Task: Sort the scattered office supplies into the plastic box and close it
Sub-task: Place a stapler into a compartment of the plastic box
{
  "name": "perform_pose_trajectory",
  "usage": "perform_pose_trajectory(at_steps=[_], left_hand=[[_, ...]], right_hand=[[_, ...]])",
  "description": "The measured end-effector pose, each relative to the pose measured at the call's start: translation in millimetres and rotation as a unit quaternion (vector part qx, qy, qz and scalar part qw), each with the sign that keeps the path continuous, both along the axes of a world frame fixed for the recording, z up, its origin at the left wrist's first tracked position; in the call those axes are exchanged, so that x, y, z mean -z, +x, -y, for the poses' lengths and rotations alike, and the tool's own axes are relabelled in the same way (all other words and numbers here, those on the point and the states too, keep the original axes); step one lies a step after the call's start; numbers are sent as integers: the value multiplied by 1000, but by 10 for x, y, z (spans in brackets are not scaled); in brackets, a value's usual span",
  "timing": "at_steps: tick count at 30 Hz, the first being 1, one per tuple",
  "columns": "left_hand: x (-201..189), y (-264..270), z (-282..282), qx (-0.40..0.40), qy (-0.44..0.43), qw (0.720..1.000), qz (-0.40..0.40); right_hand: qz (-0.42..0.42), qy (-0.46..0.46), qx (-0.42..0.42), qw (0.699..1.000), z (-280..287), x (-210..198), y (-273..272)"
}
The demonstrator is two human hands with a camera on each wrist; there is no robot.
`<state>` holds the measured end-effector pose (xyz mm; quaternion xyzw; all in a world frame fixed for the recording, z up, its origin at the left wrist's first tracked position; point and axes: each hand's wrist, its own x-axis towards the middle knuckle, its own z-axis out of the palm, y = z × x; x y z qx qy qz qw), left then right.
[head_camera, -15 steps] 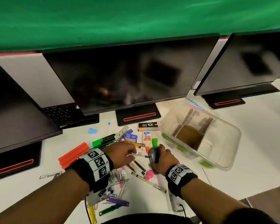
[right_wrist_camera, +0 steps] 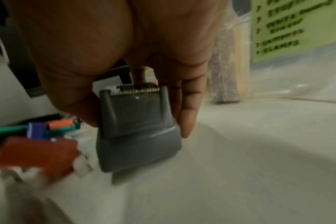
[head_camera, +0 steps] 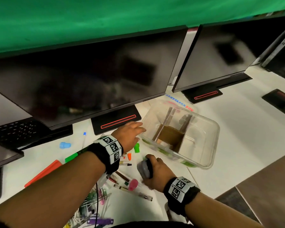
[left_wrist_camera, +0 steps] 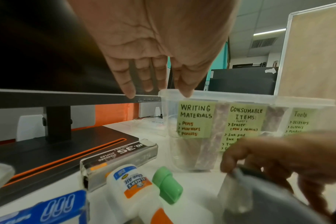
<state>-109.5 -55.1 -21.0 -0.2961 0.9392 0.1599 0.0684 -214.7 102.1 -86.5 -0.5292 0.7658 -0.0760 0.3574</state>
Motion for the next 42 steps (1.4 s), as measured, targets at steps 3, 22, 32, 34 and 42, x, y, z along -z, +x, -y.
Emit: perform_pose_trajectory(at_steps=[3, 22, 32, 34, 42], left_hand=[[44, -50, 54, 45, -24, 998, 31], [-99, 388, -56, -23, 34, 999, 17], [-48, 346, -3, -21, 52, 998, 19], [-30, 336, 1, -15, 60, 998, 18], [22, 379, -6, -12, 52, 999, -2]], right_hand=[[59, -34, 6, 998, -78, -268, -58], [69, 39, 356, 931, 646, -889, -1361], [-53, 211, 211, 953, 916, -620, -1317], [-34, 192, 237, 952, 944, -567, -1359], [22, 160, 288, 944, 971, -604, -1409]])
